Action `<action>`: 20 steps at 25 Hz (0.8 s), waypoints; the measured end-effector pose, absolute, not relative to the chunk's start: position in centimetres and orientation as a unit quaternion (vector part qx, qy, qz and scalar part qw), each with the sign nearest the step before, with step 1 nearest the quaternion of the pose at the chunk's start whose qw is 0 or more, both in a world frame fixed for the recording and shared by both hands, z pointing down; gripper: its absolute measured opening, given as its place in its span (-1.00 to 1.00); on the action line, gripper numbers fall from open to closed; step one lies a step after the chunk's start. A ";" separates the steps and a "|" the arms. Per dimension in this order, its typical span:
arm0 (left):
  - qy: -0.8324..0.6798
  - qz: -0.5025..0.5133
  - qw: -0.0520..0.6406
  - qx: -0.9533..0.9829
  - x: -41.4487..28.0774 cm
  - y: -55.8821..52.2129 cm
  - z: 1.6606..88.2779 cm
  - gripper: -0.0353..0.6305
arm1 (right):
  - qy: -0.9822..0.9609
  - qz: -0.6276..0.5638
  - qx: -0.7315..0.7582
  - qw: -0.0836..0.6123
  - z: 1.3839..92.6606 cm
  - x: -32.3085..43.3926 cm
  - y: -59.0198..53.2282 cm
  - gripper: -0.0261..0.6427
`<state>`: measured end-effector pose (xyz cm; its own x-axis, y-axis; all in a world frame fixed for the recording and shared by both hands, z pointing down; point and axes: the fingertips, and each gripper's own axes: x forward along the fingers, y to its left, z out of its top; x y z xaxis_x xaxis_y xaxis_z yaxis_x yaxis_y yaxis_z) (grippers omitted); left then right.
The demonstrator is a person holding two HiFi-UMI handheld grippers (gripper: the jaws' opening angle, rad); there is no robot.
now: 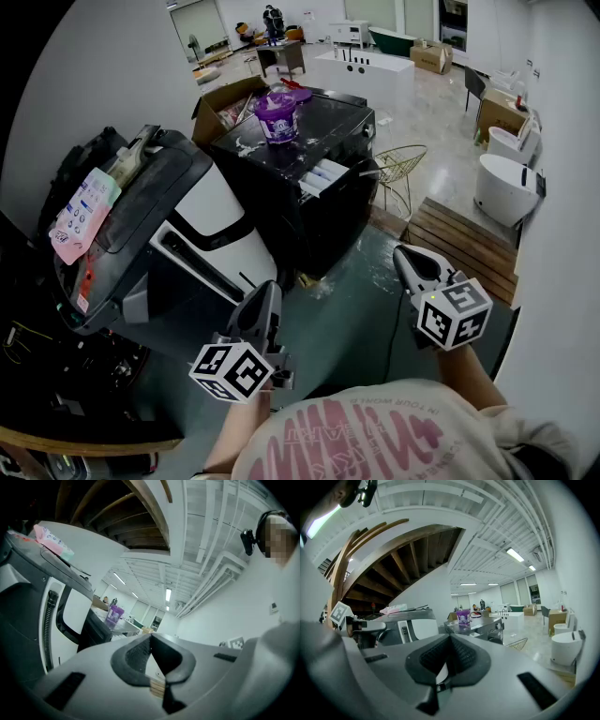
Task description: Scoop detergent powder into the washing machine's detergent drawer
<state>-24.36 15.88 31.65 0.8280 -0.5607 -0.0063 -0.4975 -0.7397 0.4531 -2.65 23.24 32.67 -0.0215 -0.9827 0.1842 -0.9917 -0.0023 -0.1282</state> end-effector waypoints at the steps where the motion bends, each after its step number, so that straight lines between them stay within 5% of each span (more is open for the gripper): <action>1: -0.284 -0.070 0.221 0.930 -24.1 15.8 31.7 -0.89 | -0.705 0.111 0.700 0.020 32.8 -2.4 23.2 -0.93; 20: -0.273 -0.036 0.225 0.935 -20.3 9.7 35.4 -0.89 | -0.708 0.175 0.682 0.051 38.5 0.1 16.7 -0.93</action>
